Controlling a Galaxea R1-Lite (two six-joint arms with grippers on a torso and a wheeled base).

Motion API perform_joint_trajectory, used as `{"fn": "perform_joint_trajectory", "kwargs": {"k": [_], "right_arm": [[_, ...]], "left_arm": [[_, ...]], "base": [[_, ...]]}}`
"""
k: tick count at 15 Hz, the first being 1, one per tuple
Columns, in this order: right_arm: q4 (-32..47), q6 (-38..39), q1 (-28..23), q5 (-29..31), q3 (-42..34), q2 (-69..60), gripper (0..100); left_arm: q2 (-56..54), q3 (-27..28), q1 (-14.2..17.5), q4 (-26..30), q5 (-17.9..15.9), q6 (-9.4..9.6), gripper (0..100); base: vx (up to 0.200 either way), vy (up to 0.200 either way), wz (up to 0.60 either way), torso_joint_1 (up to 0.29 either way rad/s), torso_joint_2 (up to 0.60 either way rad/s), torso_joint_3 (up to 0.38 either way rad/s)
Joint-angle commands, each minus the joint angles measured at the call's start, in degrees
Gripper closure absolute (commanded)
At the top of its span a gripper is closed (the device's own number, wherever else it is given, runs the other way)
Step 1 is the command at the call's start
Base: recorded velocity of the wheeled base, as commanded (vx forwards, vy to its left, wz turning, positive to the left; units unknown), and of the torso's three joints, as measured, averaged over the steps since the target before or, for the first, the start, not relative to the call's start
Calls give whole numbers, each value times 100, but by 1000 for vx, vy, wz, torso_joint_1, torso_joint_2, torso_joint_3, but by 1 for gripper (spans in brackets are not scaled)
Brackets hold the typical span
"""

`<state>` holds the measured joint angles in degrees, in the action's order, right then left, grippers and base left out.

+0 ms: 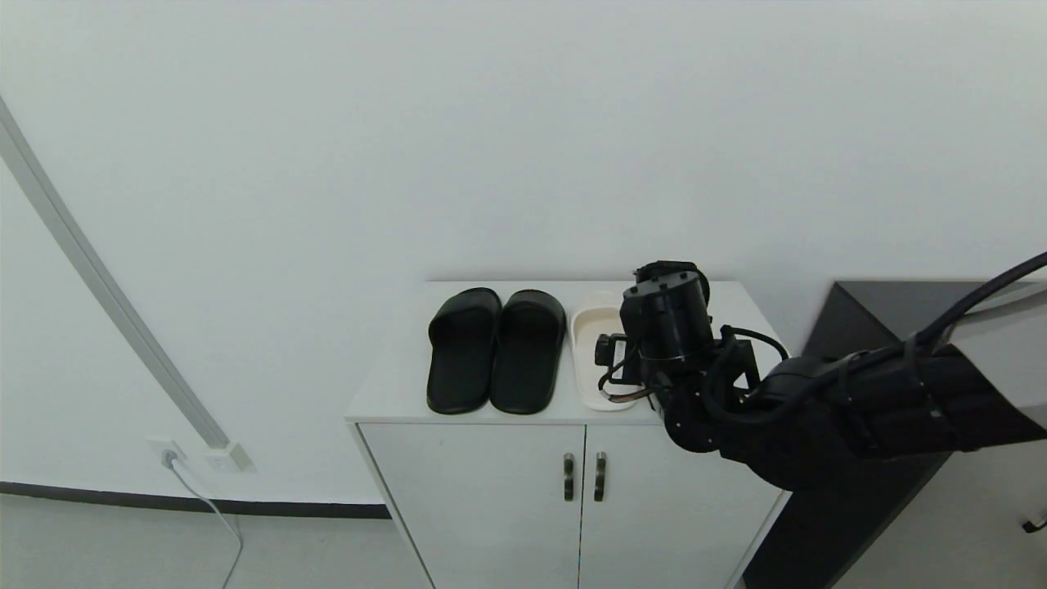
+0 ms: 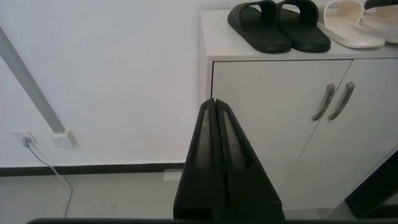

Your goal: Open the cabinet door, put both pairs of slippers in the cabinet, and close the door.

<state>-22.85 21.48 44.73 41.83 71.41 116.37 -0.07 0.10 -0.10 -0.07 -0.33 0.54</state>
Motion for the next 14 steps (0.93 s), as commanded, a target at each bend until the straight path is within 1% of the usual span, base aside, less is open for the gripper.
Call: {"fn": "perform_joint_trajectory", "kwargs": {"k": [1, 5, 9, 14], "right_arm": [[-9, -12, -96, 1, 180, 369, 0], [-159, -346, -307, -8, 567, 747, 0], [-141, -548, -553, -34, 1270, 1186, 0], [-115, -566, -667, -52, 1815, 1546, 0]], "left_arm": [[7, -1, 1, -1, -2, -1, 100], [7, -1, 1, -1, -2, -1, 100], [7, -1, 1, -1, -2, -1, 100], [7, -1, 1, -1, -2, -1, 100]], "base": [[0, 0, 0, 0, 0, 0], [0, 0, 0, 0, 0, 0], [0, 0, 0, 0, 0, 0], [0, 0, 0, 0, 0, 0]]}}
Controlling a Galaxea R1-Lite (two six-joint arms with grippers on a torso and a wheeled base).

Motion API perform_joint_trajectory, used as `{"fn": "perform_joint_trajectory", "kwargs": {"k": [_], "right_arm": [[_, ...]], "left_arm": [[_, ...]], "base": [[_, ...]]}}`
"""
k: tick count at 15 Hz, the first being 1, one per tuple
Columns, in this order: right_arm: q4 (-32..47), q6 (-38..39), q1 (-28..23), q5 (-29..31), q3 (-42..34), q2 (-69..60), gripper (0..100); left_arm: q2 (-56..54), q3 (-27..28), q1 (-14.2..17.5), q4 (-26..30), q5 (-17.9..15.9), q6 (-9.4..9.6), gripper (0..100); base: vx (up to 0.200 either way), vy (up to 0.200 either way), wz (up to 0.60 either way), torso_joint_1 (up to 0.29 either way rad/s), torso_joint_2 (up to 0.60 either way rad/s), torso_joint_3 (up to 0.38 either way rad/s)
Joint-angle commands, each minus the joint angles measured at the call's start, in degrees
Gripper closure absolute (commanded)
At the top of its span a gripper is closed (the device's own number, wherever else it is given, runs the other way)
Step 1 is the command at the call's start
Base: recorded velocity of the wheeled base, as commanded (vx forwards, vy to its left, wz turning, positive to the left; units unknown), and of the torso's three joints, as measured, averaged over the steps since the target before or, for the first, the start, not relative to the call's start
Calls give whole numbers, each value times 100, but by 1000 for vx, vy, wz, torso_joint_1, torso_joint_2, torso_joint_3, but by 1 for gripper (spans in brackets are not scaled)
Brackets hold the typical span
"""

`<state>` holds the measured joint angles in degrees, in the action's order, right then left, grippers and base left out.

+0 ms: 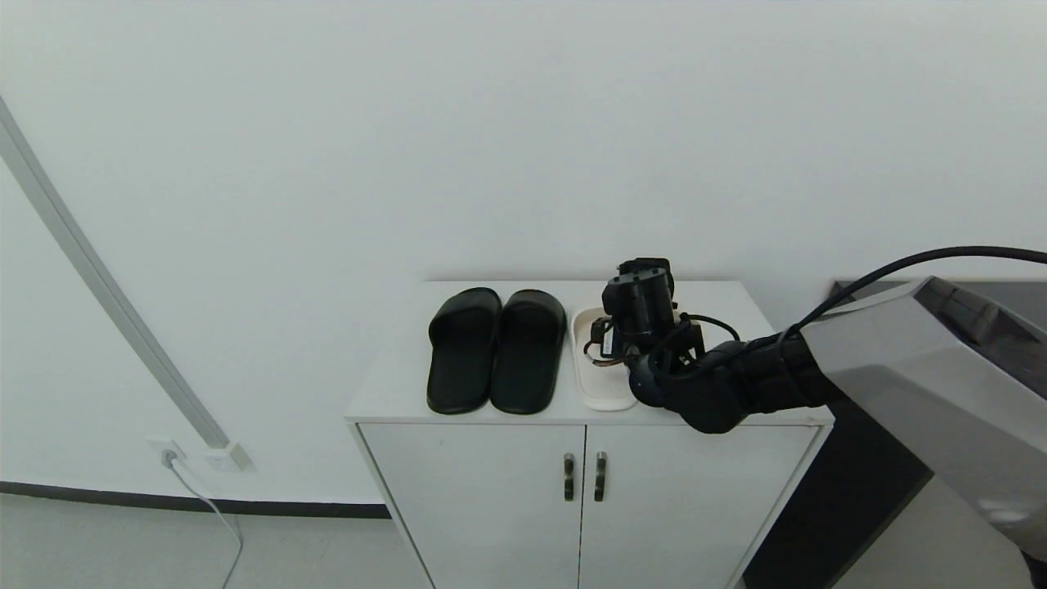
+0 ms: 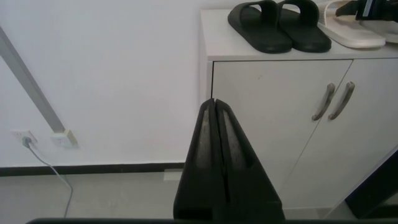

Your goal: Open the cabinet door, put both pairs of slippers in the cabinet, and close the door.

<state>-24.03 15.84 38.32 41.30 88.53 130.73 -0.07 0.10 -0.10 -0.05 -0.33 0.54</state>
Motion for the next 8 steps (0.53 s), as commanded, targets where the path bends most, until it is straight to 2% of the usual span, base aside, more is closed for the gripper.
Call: {"fn": "perform_joint_trajectory", "kwargs": {"k": [1, 2, 3, 8], "right_arm": [[-5, -2, -26, 1, 165, 146, 0], [-5, -2, -35, 9, 209, 163, 0], [-5, -2, -43, 1, 218, 163, 100], [-23, -45, -70, 36, 200, 128, 100]], "left_arm": [[7, -1, 1, -4, -2, -1, 100], [7, -1, 1, -4, -2, -1, 100], [7, -1, 1, -4, -2, -1, 100], [7, -1, 1, -4, -2, -1, 100]], "base": [[0, 0, 0, 0, 0, 0], [0, 0, 0, 0, 0, 0], [0, 0, 0, 0, 0, 0], [0, 0, 0, 0, 0, 0]]}}
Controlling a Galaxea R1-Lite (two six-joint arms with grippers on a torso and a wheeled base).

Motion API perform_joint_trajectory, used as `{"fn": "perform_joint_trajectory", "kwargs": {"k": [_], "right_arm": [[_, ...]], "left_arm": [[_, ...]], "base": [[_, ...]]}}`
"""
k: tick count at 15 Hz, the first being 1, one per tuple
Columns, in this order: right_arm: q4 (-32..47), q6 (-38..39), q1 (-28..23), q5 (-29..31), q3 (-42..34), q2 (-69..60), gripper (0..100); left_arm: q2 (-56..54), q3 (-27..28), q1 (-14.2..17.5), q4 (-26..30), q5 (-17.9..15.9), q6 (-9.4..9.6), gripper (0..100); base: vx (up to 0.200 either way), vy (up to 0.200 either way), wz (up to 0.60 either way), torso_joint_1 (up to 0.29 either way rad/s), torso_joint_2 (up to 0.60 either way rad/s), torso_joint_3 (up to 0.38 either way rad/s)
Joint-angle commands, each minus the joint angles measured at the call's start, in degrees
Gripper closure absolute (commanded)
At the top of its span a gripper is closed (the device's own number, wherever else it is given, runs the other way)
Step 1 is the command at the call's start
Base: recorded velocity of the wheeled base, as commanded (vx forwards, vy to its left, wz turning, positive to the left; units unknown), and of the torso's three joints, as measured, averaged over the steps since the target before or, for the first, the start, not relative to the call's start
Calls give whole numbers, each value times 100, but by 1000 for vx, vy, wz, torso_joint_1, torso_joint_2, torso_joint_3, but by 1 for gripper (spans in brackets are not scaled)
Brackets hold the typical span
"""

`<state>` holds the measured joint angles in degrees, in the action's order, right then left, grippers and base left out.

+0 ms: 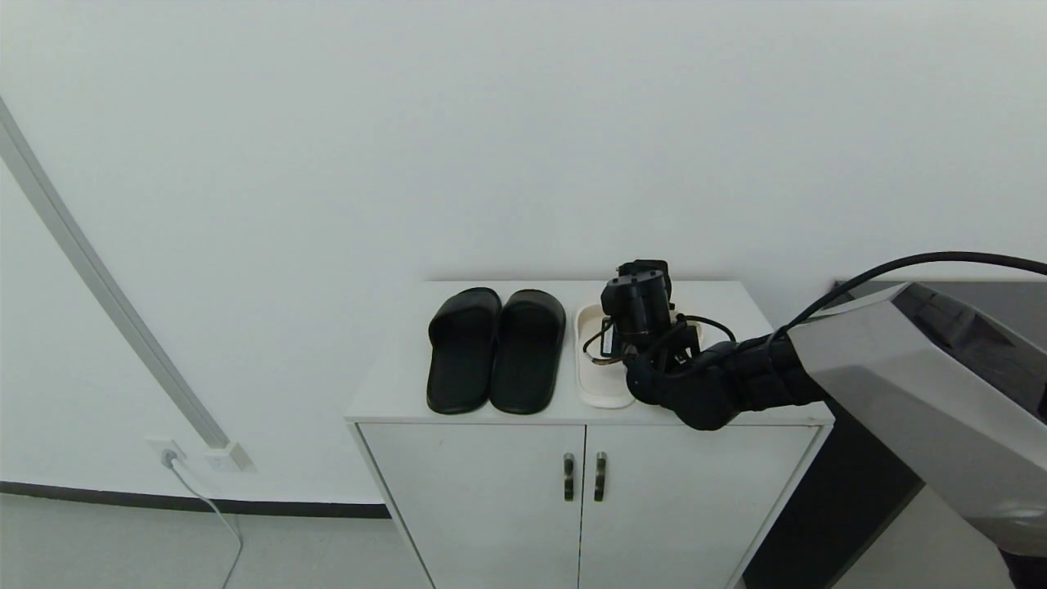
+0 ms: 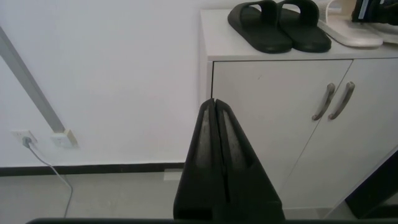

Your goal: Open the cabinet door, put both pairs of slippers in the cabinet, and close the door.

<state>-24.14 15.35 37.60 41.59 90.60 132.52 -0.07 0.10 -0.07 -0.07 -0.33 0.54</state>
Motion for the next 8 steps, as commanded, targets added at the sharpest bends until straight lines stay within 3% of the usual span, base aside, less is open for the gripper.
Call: {"fn": "perform_joint_trajectory", "kwargs": {"k": [1, 5, 8], "right_arm": [[-21, 3, 11, 15, -25, -86, 100], [-30, -146, 99, -90, -807, -1062, 100], [-91, -172, 547, -978, -2275, -2372, 100]], "left_arm": [[7, -1, 7, -1, -2, -1, 100], [7, -1, -1, -1, 7, -10, 100], [7, -1, -1, -1, 7, -10, 100]], "base": [[0, 0, 0, 0, 0, 0], [0, 0, 0, 0, 0, 0], [0, 0, 0, 0, 0, 0]]}}
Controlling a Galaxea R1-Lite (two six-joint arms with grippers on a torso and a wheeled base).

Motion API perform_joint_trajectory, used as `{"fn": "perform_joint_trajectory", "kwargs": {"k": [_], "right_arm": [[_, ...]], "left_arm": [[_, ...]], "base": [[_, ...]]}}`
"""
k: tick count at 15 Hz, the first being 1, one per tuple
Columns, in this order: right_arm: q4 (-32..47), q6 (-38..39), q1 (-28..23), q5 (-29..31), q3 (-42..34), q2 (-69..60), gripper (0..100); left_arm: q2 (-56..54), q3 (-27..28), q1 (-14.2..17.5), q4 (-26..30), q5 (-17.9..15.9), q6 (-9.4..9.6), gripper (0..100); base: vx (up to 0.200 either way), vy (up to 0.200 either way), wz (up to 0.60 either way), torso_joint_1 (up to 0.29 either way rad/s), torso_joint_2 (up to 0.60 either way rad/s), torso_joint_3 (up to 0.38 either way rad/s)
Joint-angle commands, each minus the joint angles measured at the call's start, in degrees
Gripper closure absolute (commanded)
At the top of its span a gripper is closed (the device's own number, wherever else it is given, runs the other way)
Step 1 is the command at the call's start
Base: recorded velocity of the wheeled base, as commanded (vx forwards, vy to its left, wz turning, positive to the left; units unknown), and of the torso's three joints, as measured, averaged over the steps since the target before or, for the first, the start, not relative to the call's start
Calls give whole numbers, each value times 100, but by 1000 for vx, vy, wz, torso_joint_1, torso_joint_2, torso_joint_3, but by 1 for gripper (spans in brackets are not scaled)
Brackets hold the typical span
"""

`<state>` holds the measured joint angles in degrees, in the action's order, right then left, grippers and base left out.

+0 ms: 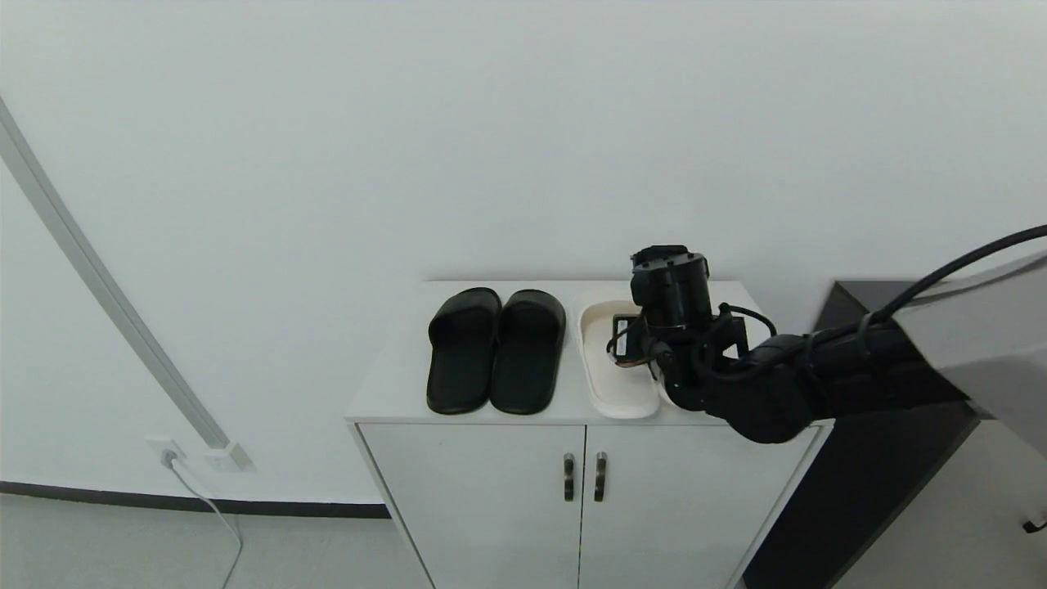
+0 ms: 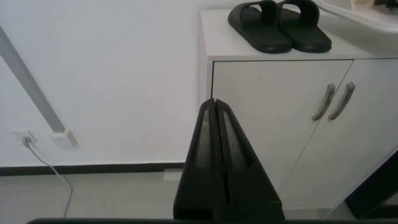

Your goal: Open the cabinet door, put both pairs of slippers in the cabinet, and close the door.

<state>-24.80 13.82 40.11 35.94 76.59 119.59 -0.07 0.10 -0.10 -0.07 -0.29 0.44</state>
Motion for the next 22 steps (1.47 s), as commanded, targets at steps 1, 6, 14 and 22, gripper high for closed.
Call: {"fn": "perform_joint_trajectory", "kwargs": {"k": [1, 6, 14, 22], "right_arm": [[-34, -20, 366, -614, -1191, -1324, 100], [-992, -108, 568, -2847, -3783, -3416, 100], [-939, -319, 577, -3146, -4267, -3741, 100], [-948, -442, 577, -3163, -4434, -3653, 100]], "left_arm": [[7, -1, 1, -1, 3, 0, 100], [7, -1, 1, -1, 3, 0, 100], [7, -1, 1, -1, 3, -9, 100], [7, -1, 1, -1, 3, -9, 100]], "base": [[0, 0, 0, 0, 0, 0], [0, 0, 0, 0, 0, 0], [-75, 0, 0, 0, 1, 1], [-125, 0, 0, 4, 2, 1]]}}
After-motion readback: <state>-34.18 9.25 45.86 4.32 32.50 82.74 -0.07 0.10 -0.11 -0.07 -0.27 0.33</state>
